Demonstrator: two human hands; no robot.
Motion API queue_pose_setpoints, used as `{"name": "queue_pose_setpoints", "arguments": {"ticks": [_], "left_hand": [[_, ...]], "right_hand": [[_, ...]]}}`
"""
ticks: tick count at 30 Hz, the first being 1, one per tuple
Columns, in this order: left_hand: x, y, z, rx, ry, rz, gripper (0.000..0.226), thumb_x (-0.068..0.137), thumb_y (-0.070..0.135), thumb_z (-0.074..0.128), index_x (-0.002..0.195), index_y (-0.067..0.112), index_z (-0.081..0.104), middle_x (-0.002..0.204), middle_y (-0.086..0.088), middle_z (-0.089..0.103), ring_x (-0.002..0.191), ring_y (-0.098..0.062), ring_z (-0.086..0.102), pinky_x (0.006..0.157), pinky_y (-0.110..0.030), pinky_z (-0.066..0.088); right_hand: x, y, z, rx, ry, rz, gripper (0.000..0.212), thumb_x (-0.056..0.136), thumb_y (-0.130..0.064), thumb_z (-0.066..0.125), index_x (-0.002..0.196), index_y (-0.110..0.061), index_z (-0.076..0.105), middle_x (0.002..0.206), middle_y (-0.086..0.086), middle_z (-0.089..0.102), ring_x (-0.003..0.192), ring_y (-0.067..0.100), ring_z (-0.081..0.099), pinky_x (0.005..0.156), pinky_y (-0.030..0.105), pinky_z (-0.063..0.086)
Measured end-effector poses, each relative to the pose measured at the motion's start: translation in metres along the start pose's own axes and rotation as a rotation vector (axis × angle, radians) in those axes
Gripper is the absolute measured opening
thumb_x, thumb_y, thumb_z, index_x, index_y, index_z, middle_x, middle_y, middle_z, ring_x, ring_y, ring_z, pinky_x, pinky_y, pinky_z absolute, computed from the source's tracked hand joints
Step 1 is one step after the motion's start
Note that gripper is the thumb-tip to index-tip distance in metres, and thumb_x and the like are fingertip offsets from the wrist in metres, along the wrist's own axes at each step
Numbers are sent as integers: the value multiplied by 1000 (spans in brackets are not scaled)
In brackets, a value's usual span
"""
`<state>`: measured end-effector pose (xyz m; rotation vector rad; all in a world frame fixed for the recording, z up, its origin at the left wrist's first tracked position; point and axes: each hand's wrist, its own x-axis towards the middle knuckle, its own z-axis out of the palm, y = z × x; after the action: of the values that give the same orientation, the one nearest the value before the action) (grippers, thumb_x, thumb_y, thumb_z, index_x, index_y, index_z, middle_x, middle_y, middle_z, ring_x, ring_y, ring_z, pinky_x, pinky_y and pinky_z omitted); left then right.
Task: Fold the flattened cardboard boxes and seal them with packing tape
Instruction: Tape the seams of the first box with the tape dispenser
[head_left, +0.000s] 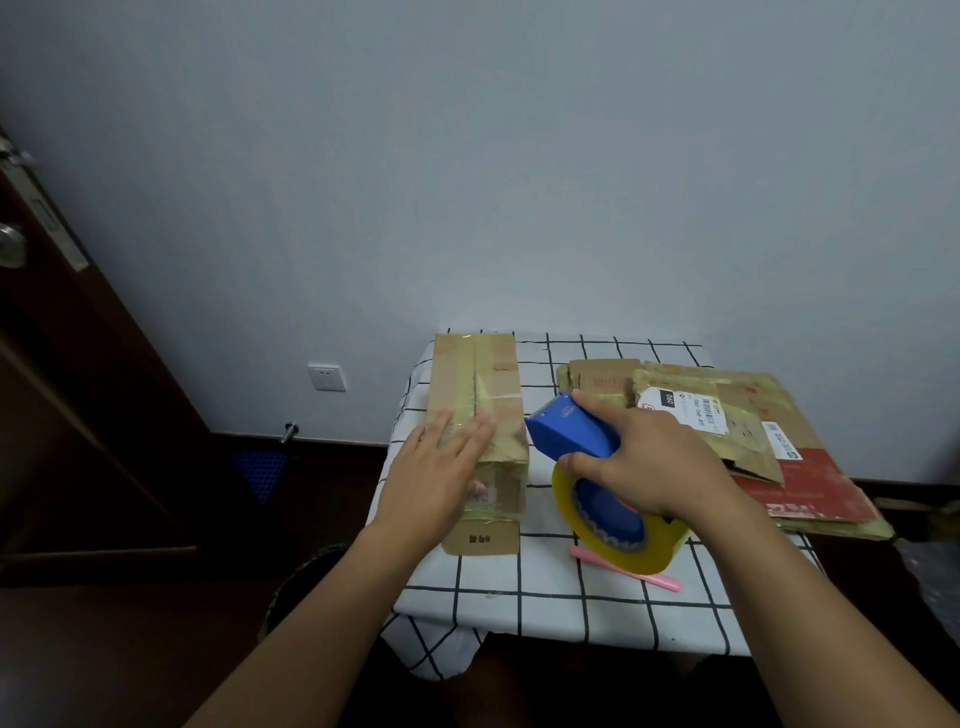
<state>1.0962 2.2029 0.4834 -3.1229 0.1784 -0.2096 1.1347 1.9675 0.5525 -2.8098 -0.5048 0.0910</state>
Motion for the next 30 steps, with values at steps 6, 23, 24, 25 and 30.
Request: {"name": "queue_pose_setpoints", "arguments": {"ticks": [6,23,24,25,30], "left_hand": [[8,-1,2,11,-56,6,69,100,52,34,156,28,0,165,-1,-3,151,-22,-4,120,-37,-1],[-8,12,-34,-269,-174,39,60,99,56,38,152,44,14,164,7,7,150,-17,5,120,-39,12],[-6,11,-30,-205,-176,45,59,99,54,38,152,46,12,164,6,5,150,-19,3,120,-40,9],[-5,10,-27,-173,-159,42,57,101,51,37,152,47,13,164,4,5,150,-20,3,121,-40,9],[-4,7,-21,-141,-113,40,54,102,45,37,152,43,17,164,0,6,150,-23,4,120,-38,7]], "right_hand": [[-2,0,-4,12,-8,-29,75,85,-67,54,151,-50,21,128,-7,59,105,17,56,82,35,53],[-25,16,-5,150,49,-185,77,81,-67,59,148,-57,22,110,-18,50,92,7,49,73,24,38],[-23,17,-5,147,43,-189,77,81,-67,60,147,-57,22,112,-18,50,94,8,49,74,25,38],[-22,19,-5,152,40,-190,77,81,-67,60,147,-57,22,114,-17,51,96,9,50,76,25,41],[-17,34,-25,316,142,-182,73,76,-64,67,142,-56,37,127,-26,53,110,7,56,93,31,48]]}}
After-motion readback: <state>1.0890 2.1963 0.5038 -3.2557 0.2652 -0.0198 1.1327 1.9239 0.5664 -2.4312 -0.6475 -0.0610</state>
